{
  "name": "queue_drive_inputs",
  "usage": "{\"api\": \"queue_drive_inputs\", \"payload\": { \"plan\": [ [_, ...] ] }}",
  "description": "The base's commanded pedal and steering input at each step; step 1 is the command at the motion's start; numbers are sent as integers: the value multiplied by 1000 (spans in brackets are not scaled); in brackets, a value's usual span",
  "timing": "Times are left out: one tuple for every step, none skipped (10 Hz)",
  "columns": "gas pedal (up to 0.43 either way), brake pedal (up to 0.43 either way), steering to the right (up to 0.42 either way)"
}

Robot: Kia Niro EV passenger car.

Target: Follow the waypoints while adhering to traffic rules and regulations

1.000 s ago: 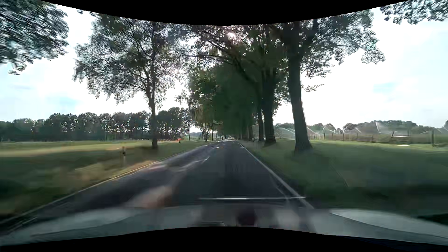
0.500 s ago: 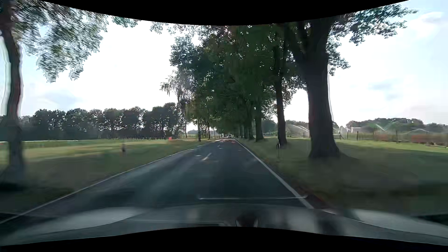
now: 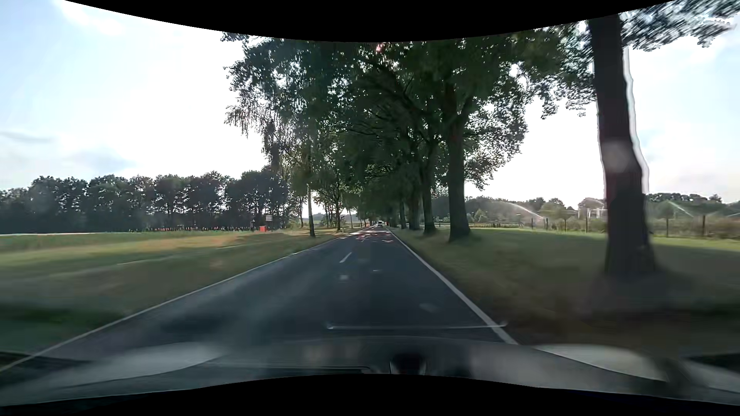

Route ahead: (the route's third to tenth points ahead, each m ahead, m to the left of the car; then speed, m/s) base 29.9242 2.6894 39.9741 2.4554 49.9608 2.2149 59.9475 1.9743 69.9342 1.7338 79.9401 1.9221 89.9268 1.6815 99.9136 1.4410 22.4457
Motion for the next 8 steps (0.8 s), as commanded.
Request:
{"api": "queue_drive_inputs", "payload": {
  "plan": [
    [0,0,-2],
    [0,0,-2],
    [0,0,-2],
    [0,0,-2],
    [0,0,-2],
    [0,0,-2],
    [0,0,-2],
    [0,0,-2]
  ]
}}
